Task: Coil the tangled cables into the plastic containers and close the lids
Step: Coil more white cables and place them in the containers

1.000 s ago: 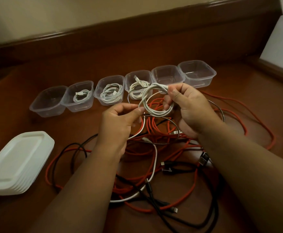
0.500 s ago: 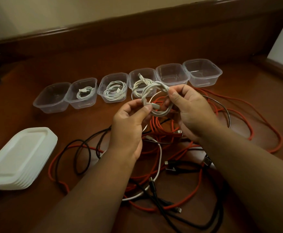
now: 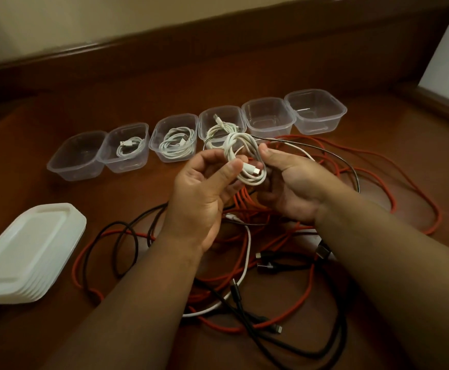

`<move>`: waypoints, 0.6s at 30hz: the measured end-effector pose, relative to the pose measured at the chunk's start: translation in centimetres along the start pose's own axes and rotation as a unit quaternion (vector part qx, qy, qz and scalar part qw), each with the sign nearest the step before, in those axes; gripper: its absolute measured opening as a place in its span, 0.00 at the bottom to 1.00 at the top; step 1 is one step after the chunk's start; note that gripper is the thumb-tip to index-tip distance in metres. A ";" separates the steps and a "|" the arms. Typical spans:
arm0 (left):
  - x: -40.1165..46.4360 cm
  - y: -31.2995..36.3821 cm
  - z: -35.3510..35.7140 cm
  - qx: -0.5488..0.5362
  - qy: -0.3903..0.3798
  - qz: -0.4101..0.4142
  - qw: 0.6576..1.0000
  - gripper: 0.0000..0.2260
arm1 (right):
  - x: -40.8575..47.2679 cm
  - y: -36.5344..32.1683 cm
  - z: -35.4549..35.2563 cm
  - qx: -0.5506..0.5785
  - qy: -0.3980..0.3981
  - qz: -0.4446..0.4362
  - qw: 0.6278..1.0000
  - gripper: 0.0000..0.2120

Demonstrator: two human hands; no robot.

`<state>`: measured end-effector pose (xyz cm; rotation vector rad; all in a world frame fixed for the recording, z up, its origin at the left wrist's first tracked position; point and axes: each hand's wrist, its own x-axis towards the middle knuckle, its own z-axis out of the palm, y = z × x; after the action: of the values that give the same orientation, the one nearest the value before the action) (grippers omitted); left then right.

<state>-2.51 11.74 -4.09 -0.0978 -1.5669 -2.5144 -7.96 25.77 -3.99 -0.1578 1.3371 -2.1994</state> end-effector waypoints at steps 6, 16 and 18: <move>0.1 0.1 0.1 0.030 0.018 0.015 0.999 0.11 | -0.2 -0.7 -0.1 0.068 0.019 0.012 0.997 0.08; 0.0 -0.6 -0.4 0.246 0.031 0.108 0.963 0.25 | -0.2 -0.2 0.2 0.056 0.034 0.009 0.998 0.10; -0.2 -0.6 -0.1 0.230 0.021 0.095 0.968 0.23 | -0.1 0.1 0.3 0.007 0.040 -0.030 0.999 0.09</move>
<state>-2.42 11.93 -4.67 -0.1239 -1.9717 -1.9424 -7.71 25.51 -3.94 -0.1064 1.3769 -2.2853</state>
